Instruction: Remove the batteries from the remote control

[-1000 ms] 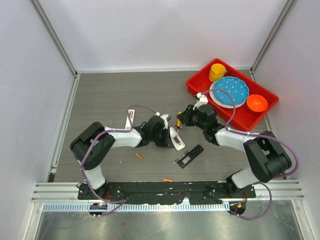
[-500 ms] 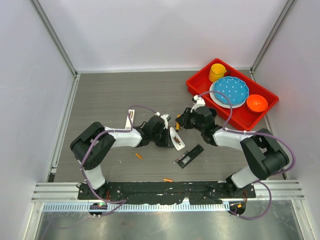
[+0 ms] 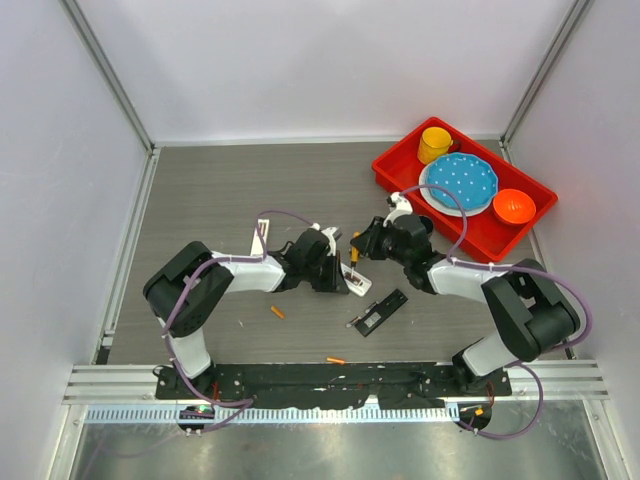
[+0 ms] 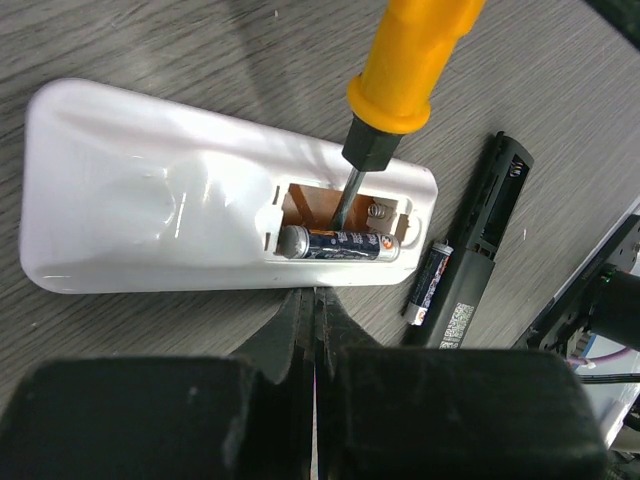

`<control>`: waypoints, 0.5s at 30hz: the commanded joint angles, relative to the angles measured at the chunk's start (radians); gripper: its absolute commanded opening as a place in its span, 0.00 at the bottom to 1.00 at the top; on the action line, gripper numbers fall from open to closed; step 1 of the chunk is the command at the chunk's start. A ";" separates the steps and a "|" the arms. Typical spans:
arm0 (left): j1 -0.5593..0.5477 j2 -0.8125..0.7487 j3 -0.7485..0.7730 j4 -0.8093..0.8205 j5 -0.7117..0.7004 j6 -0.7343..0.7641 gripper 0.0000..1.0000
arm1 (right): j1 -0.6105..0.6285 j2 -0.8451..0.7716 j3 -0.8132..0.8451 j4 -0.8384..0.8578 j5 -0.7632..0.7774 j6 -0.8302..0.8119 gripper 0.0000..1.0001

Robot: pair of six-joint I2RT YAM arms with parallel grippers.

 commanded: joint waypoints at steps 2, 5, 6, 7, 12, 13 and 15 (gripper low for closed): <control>0.012 0.062 -0.044 -0.108 -0.107 0.029 0.00 | 0.009 -0.062 -0.003 0.021 -0.055 0.061 0.01; 0.015 0.050 -0.053 -0.106 -0.115 0.027 0.00 | 0.011 -0.072 -0.003 0.014 -0.055 0.061 0.01; 0.015 0.043 -0.057 -0.106 -0.116 0.027 0.00 | 0.009 -0.081 -0.001 0.006 -0.054 0.063 0.01; 0.015 0.036 -0.062 -0.106 -0.118 0.029 0.00 | 0.011 -0.085 -0.003 0.001 -0.054 0.063 0.01; 0.021 0.005 -0.074 -0.121 -0.141 0.038 0.00 | 0.011 -0.110 -0.006 -0.013 -0.051 0.061 0.01; 0.021 0.004 -0.076 -0.126 -0.144 0.038 0.00 | 0.011 -0.111 -0.007 -0.013 -0.051 0.063 0.02; 0.024 -0.006 -0.082 -0.126 -0.149 0.041 0.00 | 0.017 -0.111 -0.006 -0.011 -0.049 0.063 0.01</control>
